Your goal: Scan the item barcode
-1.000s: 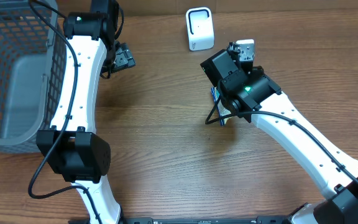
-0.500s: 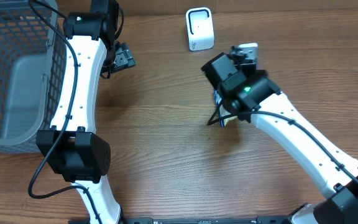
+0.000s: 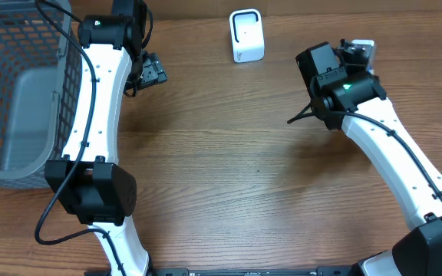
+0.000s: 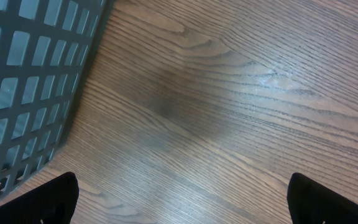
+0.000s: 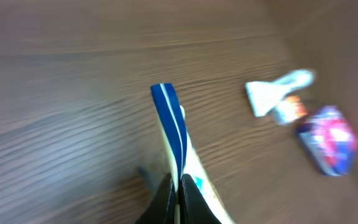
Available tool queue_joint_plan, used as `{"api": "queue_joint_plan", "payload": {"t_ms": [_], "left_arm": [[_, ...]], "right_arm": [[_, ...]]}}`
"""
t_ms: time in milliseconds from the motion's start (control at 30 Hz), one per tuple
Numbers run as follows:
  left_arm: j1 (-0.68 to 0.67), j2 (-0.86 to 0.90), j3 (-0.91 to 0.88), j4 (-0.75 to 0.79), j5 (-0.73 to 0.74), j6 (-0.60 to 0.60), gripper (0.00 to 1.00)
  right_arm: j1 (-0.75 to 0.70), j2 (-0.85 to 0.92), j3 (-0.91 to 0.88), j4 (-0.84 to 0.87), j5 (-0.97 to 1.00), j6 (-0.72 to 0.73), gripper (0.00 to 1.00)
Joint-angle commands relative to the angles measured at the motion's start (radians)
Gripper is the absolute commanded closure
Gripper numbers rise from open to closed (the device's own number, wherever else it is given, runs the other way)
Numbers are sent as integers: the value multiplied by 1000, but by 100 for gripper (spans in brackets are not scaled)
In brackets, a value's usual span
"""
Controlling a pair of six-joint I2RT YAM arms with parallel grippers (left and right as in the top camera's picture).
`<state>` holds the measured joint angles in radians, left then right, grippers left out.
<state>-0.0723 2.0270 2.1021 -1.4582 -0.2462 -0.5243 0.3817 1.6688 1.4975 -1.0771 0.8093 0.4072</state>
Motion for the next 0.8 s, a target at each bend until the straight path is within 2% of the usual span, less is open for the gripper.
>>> {"api": "queue_joint_plan", "payload": {"t_ms": [0, 200, 400, 767], "left_arm": [[-6, 6, -3, -1, 4, 0, 0], [-6, 6, -3, -1, 4, 0, 0], [-6, 6, -3, -1, 4, 0, 0], [-6, 6, -3, -1, 4, 0, 0]], "right_arm": [[17, 59, -6, 8, -174, -10, 96], [87, 145, -6, 10, -338, 50, 96], [183, 142, 42, 6, -323, 72, 96], [188, 142, 116, -22, -363, 64, 96]]}}
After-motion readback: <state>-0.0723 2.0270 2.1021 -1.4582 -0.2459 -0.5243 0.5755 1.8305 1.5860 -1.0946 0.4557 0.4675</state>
